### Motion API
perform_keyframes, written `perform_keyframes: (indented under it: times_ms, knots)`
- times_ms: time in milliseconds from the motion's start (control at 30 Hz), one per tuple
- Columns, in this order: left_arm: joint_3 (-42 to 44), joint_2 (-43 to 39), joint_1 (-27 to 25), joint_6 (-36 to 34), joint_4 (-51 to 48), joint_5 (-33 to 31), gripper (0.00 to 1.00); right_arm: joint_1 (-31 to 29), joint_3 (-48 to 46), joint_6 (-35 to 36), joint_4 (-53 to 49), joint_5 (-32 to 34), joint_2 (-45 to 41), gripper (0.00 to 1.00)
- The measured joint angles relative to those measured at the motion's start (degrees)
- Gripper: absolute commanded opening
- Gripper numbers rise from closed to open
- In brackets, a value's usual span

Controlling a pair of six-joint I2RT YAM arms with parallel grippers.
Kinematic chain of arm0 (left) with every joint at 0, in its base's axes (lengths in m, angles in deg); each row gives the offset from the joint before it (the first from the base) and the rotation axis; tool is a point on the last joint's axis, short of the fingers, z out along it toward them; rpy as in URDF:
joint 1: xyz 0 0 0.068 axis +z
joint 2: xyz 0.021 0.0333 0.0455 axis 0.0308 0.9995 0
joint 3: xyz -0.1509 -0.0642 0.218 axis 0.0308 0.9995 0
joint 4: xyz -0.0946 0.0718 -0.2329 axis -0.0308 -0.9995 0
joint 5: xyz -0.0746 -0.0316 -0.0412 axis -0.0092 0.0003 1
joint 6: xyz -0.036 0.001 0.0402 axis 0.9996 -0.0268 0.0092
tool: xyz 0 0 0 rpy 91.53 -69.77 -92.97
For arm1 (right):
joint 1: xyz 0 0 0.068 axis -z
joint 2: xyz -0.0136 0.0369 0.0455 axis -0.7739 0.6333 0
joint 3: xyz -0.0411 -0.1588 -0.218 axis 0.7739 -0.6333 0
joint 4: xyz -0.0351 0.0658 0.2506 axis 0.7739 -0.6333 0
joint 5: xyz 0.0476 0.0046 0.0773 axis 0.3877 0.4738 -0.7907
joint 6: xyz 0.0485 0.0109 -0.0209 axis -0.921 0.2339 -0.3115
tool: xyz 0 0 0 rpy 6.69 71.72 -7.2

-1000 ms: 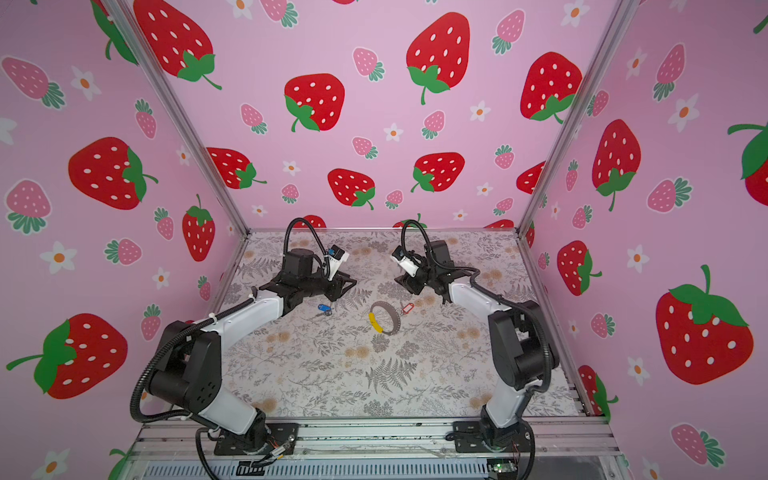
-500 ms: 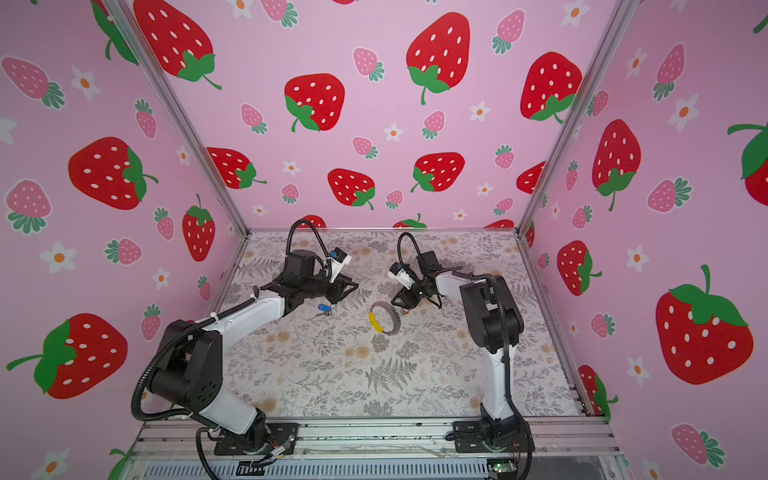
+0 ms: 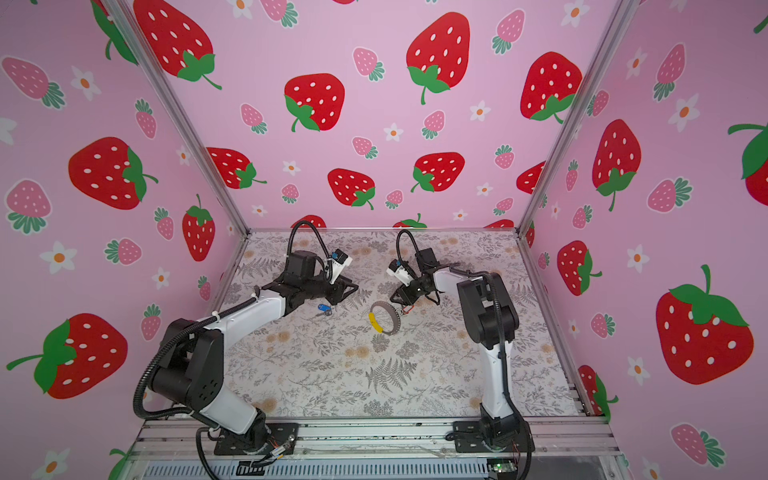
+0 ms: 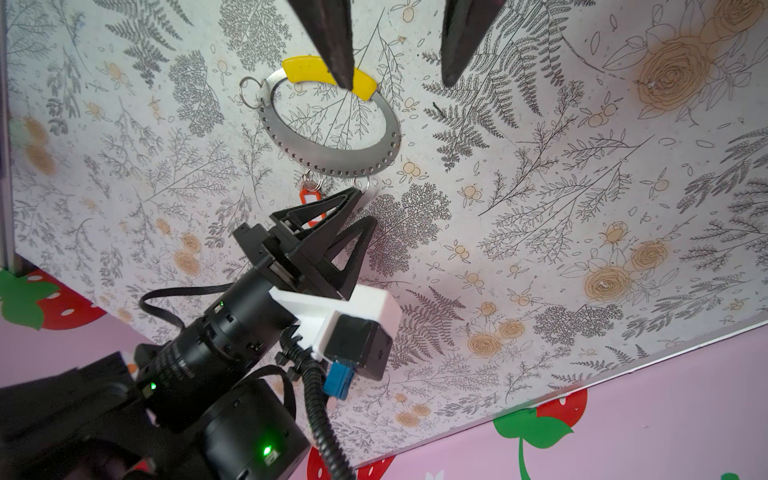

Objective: Put the keys on the keyring

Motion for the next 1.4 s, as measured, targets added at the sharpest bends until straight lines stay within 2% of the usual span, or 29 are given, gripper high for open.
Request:
perform_keyframes:
  times_ms: [200,1167,1400]
  knots:
    - [0.0,0.0,0.0,-0.42,-0.02,-0.02,0.38,-0.68,1.22,0.35,-0.87,-0.17,0.76,0.32]
    - [0.0,0.0,0.0,-0.59,-0.02,-0.2,0.37,-1.2,1.44,3.13,-5.38,-0.61,0.59,0.19]
    - [0.0,0.0,0.0,-0.57,-0.02,-0.2,0.37,-1.36,1.4,3.78,-7.02,0.44,0.02,0.13]
